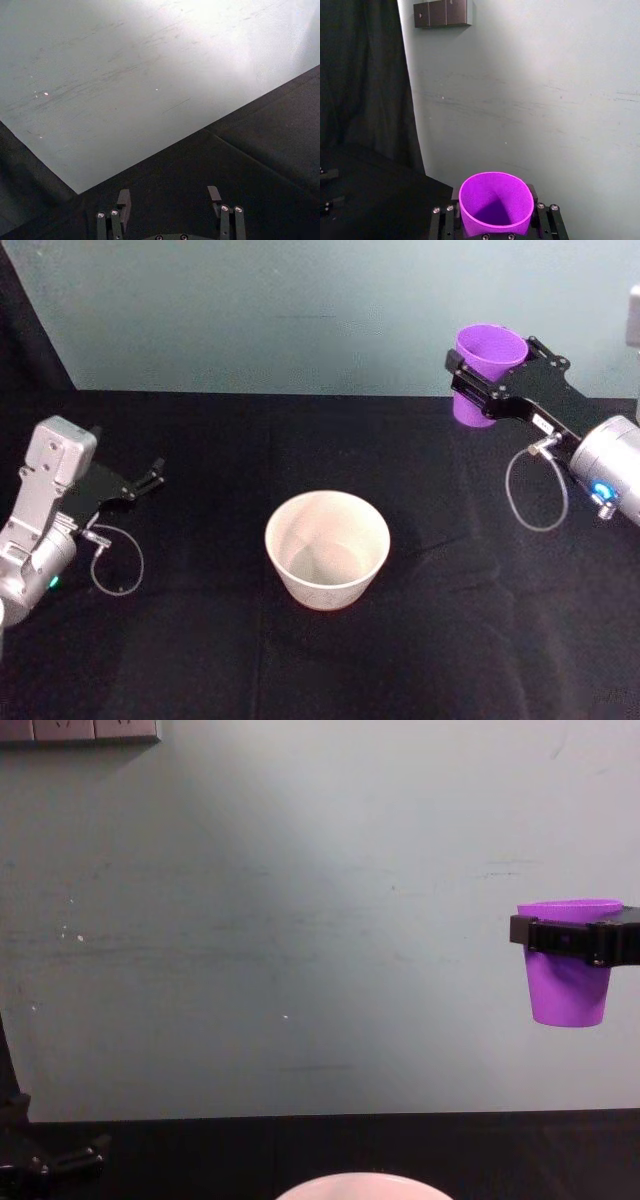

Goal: Pick up the cup and pour the mung beans from the cup into the bowl.

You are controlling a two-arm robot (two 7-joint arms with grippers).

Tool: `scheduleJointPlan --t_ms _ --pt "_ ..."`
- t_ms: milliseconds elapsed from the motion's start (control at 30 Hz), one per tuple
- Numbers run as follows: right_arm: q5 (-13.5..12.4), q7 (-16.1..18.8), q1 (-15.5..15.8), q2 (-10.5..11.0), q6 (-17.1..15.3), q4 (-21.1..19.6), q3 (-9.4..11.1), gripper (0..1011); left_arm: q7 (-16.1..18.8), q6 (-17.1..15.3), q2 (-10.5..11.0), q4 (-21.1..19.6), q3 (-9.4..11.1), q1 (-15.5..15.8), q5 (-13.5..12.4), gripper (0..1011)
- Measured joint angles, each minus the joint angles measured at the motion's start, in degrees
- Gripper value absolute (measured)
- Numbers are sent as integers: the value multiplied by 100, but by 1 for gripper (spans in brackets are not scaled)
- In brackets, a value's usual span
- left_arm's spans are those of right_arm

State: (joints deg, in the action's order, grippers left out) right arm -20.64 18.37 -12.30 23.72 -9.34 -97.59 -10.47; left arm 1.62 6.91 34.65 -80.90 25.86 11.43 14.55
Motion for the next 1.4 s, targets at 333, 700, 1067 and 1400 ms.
scheduleJointPlan --t_ms 333,700,1067,1400 --pt "0 1 0 0 0 0 0 749 0 0 0 0 0 0 0 1000" --pt "0 1 0 0 0 0 0 749 0 0 0 0 0 0 0 1000" --pt "0 1 0 0 0 0 0 749 0 0 0 0 0 0 0 1000" --pt "0 1 0 0 0 0 0 749 0 0 0 0 0 0 0 1000"
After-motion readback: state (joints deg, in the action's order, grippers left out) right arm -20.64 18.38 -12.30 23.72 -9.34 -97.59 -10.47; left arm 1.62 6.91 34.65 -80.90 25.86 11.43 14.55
